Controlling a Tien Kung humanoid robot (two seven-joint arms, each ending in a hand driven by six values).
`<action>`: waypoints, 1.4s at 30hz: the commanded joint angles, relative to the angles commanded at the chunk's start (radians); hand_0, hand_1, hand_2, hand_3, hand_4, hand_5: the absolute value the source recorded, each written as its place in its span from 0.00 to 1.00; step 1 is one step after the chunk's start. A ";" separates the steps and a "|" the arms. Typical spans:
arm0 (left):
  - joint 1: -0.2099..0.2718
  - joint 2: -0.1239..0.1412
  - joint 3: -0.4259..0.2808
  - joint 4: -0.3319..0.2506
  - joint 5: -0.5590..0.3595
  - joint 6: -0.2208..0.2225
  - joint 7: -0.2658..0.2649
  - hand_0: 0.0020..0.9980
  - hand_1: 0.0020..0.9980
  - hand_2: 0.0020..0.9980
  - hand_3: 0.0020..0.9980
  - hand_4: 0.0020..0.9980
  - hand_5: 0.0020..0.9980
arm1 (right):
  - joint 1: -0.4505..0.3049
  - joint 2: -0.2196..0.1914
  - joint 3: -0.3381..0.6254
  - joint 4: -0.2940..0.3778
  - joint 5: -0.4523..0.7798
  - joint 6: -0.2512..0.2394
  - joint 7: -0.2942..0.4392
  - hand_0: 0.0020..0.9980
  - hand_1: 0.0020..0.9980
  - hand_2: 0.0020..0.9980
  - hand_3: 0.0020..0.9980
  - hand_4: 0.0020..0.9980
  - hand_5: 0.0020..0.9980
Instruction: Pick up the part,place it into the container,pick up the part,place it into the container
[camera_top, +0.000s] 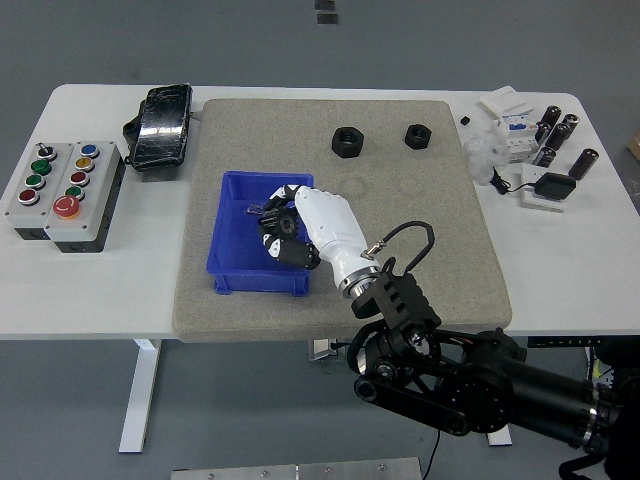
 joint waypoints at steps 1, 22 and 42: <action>0.000 0.000 0.000 0.000 0.000 0.000 0.000 0.63 0.55 0.53 0.61 0.66 0.39 | 0.001 0.002 -0.004 -0.005 0.012 0.000 0.006 0.54 0.62 0.60 0.61 0.38 0.00; 0.000 0.002 -0.002 0.000 0.003 -0.001 0.002 0.63 0.55 0.53 0.61 0.66 0.39 | -0.018 0.001 0.065 -0.010 0.034 0.012 0.026 0.71 0.82 0.86 0.85 0.67 0.20; 0.008 -0.004 -0.002 0.000 0.000 0.000 -0.001 0.63 0.55 0.53 0.61 0.65 0.39 | -0.248 -0.113 0.492 0.005 0.329 0.000 0.346 0.66 0.76 0.78 0.75 0.67 0.22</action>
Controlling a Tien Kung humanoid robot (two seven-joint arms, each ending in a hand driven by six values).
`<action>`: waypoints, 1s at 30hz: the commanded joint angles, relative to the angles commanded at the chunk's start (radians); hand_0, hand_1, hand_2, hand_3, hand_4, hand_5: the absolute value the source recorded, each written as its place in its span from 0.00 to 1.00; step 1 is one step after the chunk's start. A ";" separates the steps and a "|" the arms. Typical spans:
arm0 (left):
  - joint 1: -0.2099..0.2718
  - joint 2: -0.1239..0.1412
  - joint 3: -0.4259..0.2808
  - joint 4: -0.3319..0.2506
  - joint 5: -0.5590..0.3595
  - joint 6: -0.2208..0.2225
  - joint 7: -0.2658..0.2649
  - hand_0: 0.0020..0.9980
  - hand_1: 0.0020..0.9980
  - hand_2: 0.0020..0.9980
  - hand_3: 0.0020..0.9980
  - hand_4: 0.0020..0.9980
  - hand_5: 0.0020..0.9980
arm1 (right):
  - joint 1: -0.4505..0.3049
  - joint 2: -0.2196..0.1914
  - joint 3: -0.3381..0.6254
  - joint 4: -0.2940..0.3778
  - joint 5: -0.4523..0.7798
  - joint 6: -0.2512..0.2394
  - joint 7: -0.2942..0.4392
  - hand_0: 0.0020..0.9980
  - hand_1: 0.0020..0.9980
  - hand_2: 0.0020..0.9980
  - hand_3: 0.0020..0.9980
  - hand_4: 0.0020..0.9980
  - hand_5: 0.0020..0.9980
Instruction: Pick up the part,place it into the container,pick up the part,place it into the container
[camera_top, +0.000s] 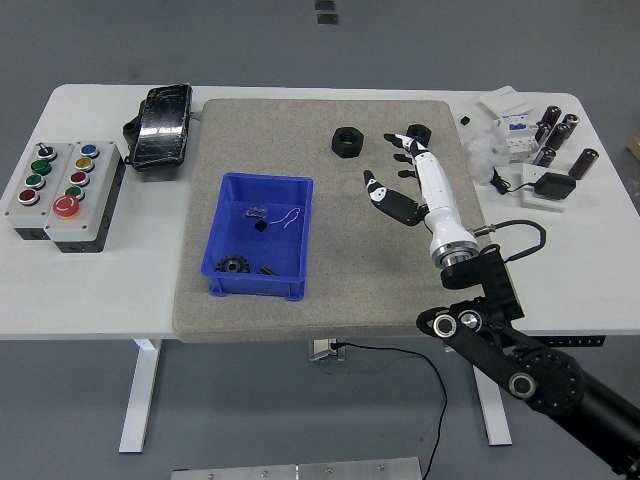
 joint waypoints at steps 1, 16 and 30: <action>0.000 0.000 0.000 0.000 -0.001 0.000 0.000 0.63 0.55 0.53 0.61 0.65 0.39 | -0.009 -0.001 0.010 -0.006 0.018 0.000 0.016 0.65 0.75 0.78 0.75 0.68 0.23; 0.009 -0.004 -0.004 0.000 -0.005 0.002 0.000 0.63 0.55 0.53 0.61 0.65 0.39 | -0.218 -0.033 0.286 0.054 0.322 0.000 0.326 0.62 0.69 0.72 0.69 0.71 0.34; 0.017 -0.004 0.003 0.000 -0.032 0.006 -0.002 0.63 0.55 0.53 0.61 0.66 0.38 | -0.267 -0.012 0.402 0.067 0.597 0.105 0.536 0.65 0.68 0.71 0.68 0.80 0.54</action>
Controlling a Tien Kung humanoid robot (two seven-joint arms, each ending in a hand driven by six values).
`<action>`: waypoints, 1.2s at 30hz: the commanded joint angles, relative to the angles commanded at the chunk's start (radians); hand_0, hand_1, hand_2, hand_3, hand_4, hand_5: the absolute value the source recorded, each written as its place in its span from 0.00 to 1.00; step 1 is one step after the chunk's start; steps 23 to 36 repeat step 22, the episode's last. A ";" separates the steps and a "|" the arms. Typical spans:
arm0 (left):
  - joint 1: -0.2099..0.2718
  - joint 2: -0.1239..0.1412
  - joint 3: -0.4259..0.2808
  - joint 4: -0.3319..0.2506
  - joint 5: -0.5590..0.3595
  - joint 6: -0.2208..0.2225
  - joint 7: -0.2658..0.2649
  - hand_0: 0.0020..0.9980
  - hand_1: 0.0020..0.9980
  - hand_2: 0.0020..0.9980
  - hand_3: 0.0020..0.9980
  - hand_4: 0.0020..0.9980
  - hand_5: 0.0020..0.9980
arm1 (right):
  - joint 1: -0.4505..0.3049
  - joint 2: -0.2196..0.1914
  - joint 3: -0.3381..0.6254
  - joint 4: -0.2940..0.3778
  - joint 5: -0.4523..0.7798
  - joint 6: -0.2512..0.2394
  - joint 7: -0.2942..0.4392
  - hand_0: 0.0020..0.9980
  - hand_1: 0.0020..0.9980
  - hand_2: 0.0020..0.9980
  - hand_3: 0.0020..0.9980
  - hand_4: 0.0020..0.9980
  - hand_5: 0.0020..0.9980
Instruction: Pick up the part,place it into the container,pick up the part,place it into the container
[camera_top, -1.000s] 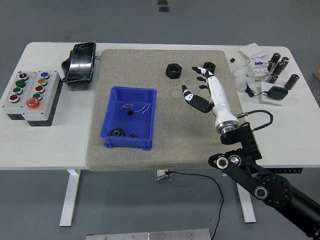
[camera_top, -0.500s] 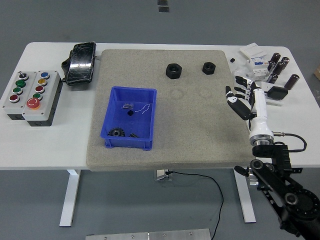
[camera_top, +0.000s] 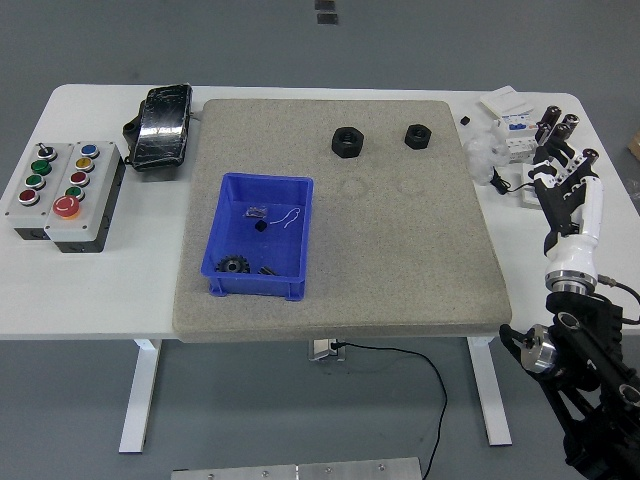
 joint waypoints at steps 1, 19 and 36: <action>0.000 0.000 0.000 0.000 -0.001 0.000 0.000 0.63 0.55 0.53 0.61 0.66 0.38 | -0.001 0.000 0.003 0.001 -0.002 0.008 -0.003 0.65 0.68 0.71 0.67 0.81 0.57; 0.003 0.004 0.002 0.000 -0.023 0.004 -0.001 0.63 0.55 0.53 0.61 0.66 0.37 | 0.001 0.002 0.038 0.024 -0.044 0.020 -0.033 0.68 0.70 0.71 0.66 0.83 0.62; 0.003 0.006 0.002 0.000 -0.025 0.004 0.000 0.63 0.55 0.53 0.61 0.66 0.37 | -0.001 0.002 0.038 0.024 -0.046 0.020 -0.036 0.68 0.70 0.71 0.66 0.83 0.62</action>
